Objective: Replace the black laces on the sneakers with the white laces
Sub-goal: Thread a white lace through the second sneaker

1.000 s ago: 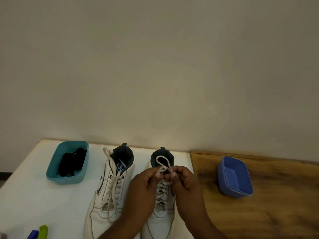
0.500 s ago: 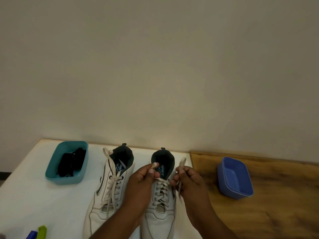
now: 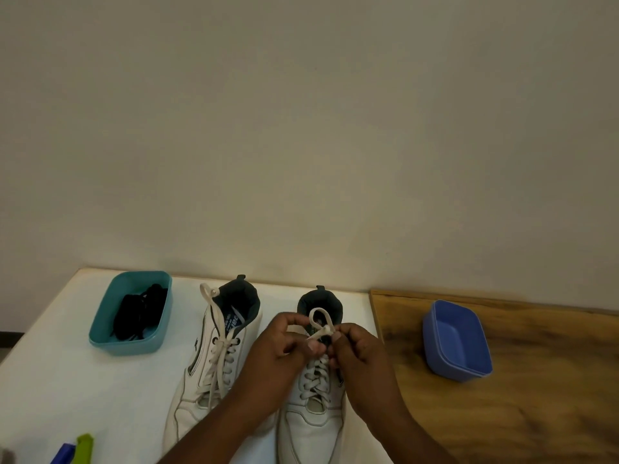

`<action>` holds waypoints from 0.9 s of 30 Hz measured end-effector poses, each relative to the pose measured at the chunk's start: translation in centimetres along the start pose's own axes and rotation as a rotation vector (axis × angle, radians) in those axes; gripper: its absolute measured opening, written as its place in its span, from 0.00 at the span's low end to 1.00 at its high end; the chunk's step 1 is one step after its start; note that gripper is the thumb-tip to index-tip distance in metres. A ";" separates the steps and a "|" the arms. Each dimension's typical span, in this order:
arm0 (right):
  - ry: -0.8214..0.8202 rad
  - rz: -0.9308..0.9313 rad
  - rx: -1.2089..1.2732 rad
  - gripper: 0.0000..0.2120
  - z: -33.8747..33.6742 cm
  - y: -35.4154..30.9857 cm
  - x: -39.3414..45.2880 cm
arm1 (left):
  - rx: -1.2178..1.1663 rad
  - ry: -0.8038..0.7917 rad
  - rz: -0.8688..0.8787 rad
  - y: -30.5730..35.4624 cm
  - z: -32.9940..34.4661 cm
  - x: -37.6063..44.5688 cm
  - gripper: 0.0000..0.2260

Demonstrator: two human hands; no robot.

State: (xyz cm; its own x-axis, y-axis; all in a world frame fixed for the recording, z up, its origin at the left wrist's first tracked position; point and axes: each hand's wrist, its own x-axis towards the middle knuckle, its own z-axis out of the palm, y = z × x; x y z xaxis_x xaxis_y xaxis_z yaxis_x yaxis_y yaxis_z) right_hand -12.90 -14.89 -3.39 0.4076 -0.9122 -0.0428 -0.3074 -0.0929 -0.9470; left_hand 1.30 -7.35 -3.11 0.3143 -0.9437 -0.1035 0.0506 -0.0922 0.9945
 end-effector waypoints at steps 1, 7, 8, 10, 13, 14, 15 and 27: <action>0.001 0.001 -0.001 0.14 0.0 0.2 0.0 | -0.009 0.032 0.003 0.0 0.0 0.0 0.08; -0.047 -0.040 -0.027 0.13 -0.1 0.6 -0.1 | 0.060 0.040 0.058 -0.1 0.2 -0.1 0.05; -0.064 -0.059 -0.037 0.12 -0.1 0.5 -0.2 | 0.054 0.052 0.053 0.0 0.1 -0.1 0.04; -0.084 -0.115 -0.079 0.12 -0.3 0.5 -0.3 | 0.065 0.065 0.028 0.2 0.1 0.0 0.08; -0.117 -0.184 -0.170 0.13 -0.7 0.7 -0.2 | 0.104 0.023 0.025 0.1 0.1 0.0 0.18; -0.127 -0.206 -0.209 0.12 -0.9 0.8 -0.2 | 0.093 0.015 0.027 0.1 0.1 -0.1 0.19; -0.134 -0.229 -0.246 0.11 -1.1 1.0 -0.1 | 0.091 0.021 0.029 -0.1 0.1 -0.1 0.18; 0.014 -0.314 -0.353 0.08 -0.6 0.3 -0.9 | 0.210 0.300 0.056 -0.5 1.3 -0.4 0.08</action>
State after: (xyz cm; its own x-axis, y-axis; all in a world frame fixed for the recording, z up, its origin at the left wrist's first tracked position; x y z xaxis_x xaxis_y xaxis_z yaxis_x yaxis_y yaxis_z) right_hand -13.86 -14.35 -3.40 0.5170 -0.8232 0.2348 -0.4459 -0.4931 -0.7470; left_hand -0.08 -7.32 -3.52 0.5762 -0.8171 -0.0184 -0.1605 -0.1352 0.9777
